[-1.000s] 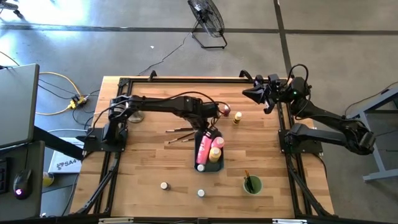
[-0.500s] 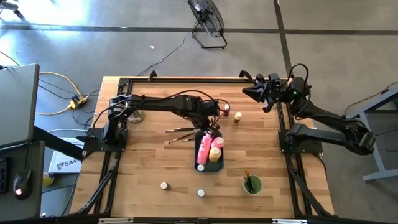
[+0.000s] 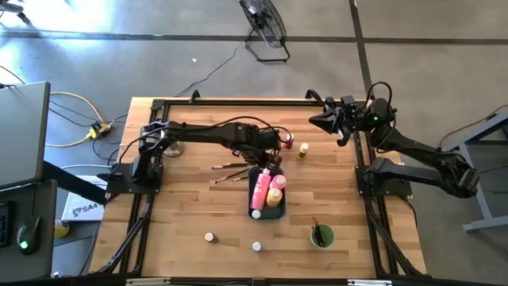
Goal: Pick & Place Paint Supplies
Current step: Adjust the large pink paint bottle in the blue bin
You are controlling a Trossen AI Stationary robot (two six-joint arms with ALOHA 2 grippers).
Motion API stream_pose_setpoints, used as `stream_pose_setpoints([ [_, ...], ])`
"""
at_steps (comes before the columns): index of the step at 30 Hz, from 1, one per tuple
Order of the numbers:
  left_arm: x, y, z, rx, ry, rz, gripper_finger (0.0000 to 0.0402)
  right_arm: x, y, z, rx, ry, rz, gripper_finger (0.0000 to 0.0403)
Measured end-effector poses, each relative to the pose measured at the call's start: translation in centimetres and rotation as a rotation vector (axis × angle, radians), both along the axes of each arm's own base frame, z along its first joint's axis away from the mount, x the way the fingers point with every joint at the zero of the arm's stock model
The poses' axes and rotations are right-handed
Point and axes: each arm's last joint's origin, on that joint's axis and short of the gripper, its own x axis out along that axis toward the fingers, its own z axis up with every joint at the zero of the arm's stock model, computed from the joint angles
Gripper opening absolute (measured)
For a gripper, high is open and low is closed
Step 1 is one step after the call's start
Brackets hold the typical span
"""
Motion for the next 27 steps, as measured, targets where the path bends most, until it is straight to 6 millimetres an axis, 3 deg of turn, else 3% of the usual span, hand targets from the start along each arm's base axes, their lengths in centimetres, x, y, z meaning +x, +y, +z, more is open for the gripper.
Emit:
stream_pose_setpoints([
  [6, 0.4, -0.7, -0.1, -0.012, -0.022, -0.006, 0.0152, 0.0, 0.0, 0.0, 0.0, 0.002, 0.006, 0.0002],
  [10, 1.0, -0.9, -1.1, -0.034, -0.022, -0.005, 0.0178, 0.0, 0.0, 0.0, 0.0, 0.003, 0.006, 0.0002],
  [18, 1.6, -0.9, -2.6, -0.083, 0.007, -0.01, 0.0182, 0.0, 0.1, -0.1, -0.002, 0.01, 0.029, 0.0002],
  [27, 1.7, -0.7, -2.5, -0.028, -0.004, 0.022, 0.0182, 0.0, 0.1, -0.2, 0.009, 0.023, 0.031, 0.0002],
])
